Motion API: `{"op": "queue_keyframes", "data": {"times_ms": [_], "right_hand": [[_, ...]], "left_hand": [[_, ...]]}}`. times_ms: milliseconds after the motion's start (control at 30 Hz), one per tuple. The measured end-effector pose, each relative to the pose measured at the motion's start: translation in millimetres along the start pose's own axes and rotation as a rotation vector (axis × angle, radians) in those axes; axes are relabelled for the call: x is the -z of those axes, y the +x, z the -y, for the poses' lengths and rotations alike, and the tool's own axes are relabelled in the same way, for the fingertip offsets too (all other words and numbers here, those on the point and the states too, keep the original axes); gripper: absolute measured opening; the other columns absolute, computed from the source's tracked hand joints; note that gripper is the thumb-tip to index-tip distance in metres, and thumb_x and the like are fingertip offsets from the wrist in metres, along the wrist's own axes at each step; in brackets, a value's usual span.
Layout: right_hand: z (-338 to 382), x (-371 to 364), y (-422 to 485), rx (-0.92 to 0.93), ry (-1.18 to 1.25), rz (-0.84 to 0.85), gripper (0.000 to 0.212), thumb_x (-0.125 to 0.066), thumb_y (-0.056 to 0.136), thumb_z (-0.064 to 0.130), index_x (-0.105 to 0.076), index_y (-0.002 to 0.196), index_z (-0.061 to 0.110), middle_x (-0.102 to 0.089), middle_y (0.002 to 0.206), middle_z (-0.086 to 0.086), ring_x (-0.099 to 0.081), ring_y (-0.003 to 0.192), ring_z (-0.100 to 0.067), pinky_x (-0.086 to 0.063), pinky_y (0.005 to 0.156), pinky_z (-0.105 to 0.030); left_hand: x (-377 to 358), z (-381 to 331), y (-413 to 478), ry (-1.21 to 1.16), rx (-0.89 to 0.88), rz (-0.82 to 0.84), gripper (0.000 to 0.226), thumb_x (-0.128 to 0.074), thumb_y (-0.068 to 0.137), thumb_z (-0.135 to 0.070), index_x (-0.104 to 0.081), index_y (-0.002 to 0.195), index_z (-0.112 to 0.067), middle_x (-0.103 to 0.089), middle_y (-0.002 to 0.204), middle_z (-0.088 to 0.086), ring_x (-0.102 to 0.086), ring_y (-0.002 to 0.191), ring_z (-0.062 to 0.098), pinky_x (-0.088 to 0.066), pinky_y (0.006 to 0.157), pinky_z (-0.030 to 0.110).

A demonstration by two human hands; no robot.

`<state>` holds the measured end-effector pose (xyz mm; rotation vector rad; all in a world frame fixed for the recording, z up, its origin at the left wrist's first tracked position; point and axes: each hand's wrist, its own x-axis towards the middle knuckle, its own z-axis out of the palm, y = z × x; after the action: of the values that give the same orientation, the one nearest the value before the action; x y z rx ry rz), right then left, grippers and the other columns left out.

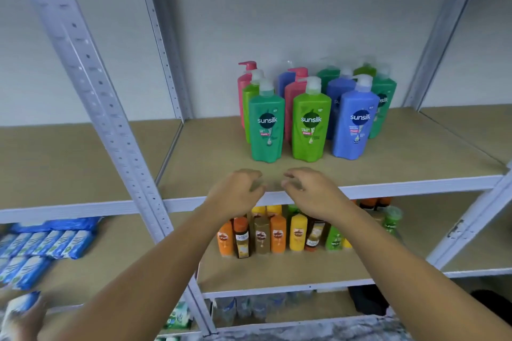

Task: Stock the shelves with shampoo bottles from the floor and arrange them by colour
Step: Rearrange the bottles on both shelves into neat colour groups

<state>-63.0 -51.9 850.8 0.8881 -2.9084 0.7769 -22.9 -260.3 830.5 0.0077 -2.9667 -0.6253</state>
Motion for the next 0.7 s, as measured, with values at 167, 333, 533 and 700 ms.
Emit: {"op": "queue_keyframes", "data": {"times_ms": [167, 333, 533, 700], "right_hand": [[-19.7, -11.9, 41.8, -0.057, 0.054, -0.011, 0.055, -0.054, 0.099, 0.046, -0.048, 0.144, 0.014, -0.056, 0.141, -0.008, -0.052, 0.128, -0.024, -0.043, 0.103, -0.033], [-36.9, -24.7, 74.9, -0.050, 0.216, 0.018, 0.083, -0.056, 0.097, 0.051, -0.017, 0.160, 0.014, -0.038, 0.159, -0.006, -0.038, 0.144, -0.023, -0.033, 0.113, -0.030], [-40.3, -42.4, 111.7, 0.008, 0.439, -0.032, 0.095, -0.066, 0.093, 0.042, -0.006, 0.160, 0.012, -0.032, 0.162, -0.001, -0.031, 0.148, -0.013, -0.026, 0.118, -0.023], [-34.3, -51.7, 124.0, 0.021, 0.545, -0.201, 0.070, -0.065, 0.095, 0.024, -0.027, 0.154, 0.023, -0.052, 0.146, 0.007, -0.050, 0.132, -0.011, -0.039, 0.107, -0.024]], "left_hand": [[-9.8, 17.8, 36.1, -0.053, 0.112, -0.043, 0.058, -0.053, 0.097, -0.051, -0.051, 0.144, -0.017, -0.057, 0.143, 0.004, -0.055, 0.124, 0.022, -0.045, 0.106, 0.039], [-15.3, 30.1, 62.5, -0.139, 0.208, -0.074, 0.061, -0.056, 0.094, -0.054, -0.044, 0.147, -0.024, -0.055, 0.144, 0.002, -0.055, 0.123, 0.019, -0.045, 0.105, 0.033], [-13.5, 43.2, 82.4, -0.164, 0.267, -0.049, 0.090, -0.059, 0.090, -0.064, -0.019, 0.159, -0.024, -0.036, 0.161, 0.004, -0.039, 0.143, 0.021, -0.033, 0.118, 0.037], [-8.7, 54.0, 97.3, -0.336, 0.194, -0.058, 0.099, -0.070, 0.083, -0.063, -0.016, 0.160, -0.031, -0.039, 0.159, -0.002, -0.040, 0.142, 0.013, -0.034, 0.117, 0.033]]}}
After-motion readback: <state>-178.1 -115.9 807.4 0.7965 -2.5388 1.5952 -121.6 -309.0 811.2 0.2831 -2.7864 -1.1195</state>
